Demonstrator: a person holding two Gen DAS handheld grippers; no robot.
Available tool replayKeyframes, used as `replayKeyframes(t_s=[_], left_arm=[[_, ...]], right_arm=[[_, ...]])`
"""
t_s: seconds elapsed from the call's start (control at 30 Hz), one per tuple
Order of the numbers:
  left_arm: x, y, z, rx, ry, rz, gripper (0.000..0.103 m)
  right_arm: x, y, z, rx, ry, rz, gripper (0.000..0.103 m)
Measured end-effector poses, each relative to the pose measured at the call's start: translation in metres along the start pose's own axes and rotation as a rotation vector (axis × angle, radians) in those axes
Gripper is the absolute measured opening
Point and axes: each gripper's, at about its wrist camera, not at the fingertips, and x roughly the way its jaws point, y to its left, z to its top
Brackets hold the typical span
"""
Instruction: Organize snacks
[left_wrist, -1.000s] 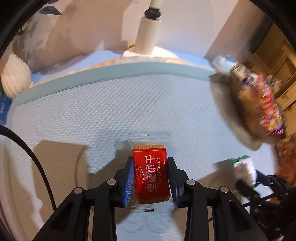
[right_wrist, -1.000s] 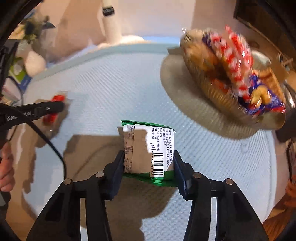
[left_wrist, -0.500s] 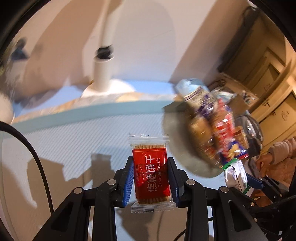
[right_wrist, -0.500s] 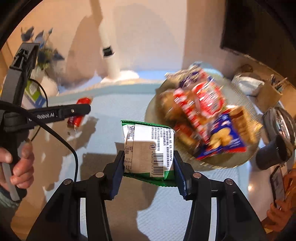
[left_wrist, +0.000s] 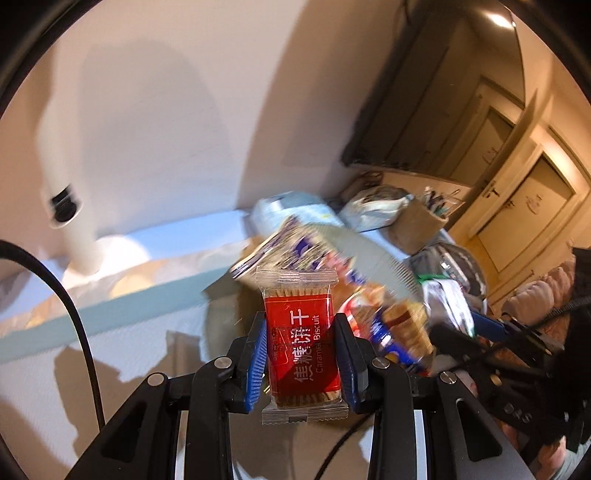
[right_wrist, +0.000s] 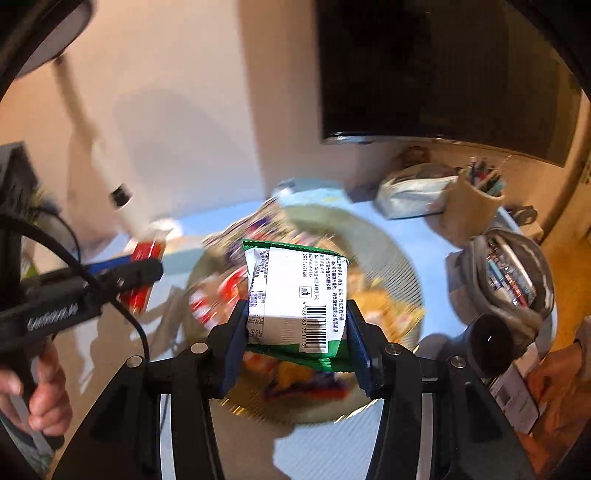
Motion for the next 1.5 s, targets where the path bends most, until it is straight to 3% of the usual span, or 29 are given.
replayKeyframes(t_s=[0.17,0.27,0.3,0.33,0.37,0.6,0.9,1.13,1.27,1.33,1.37,1.4,1.5], left_arm=[[0.025,-0.026,0.026,0.04,-0.005,-0.025,0.033],[0.038,-0.034,0.036,0.04,-0.001,-0.037,0.036],[0.043,-0.034,0.039,0.032,0.004,-0.027,0.04],[0.047,-0.032,0.04,0.023,0.011,-0.016,0.055],[0.049,-0.029,0.04,0.011,0.012,-0.015,0.062],[0.048,-0.008,0.021,-0.06,0.044,-0.016,0.062],[0.02,0.017,-0.009,-0.106,0.048,0.013,0.062],[-0.032,0.059,-0.049,-0.179,0.025,0.115,0.062],[-0.031,0.091,-0.06,-0.223,0.067,0.169,0.062],[-0.019,0.099,-0.055,-0.174,0.078,0.142,0.062],[-0.007,0.1,-0.05,-0.102,0.095,0.125,0.062],[0.011,0.102,-0.044,-0.003,0.152,0.066,0.062],[0.04,0.111,-0.027,0.083,0.226,-0.068,0.062]], right_arm=[[0.015,-0.031,0.032,0.046,-0.02,-0.004,0.049],[0.027,-0.039,0.046,0.034,-0.027,0.012,0.056],[0.031,-0.041,0.049,0.025,-0.011,0.016,0.061],[0.034,-0.043,0.051,0.019,0.001,0.017,0.061],[0.036,-0.045,0.051,0.016,0.004,0.016,0.061],[0.039,-0.047,0.032,0.02,0.057,0.033,0.061],[0.028,-0.009,0.018,0.006,0.081,0.067,0.061],[0.018,0.036,0.011,-0.036,0.072,0.112,0.061],[0.021,0.059,0.006,-0.072,0.093,0.135,0.061],[0.022,0.068,0.002,-0.092,0.108,0.136,0.061],[0.023,0.07,-0.001,-0.097,0.115,0.133,0.061],[0.023,0.071,-0.003,-0.1,0.121,0.13,0.061],[0.019,0.069,-0.008,-0.09,0.125,0.116,0.061]])
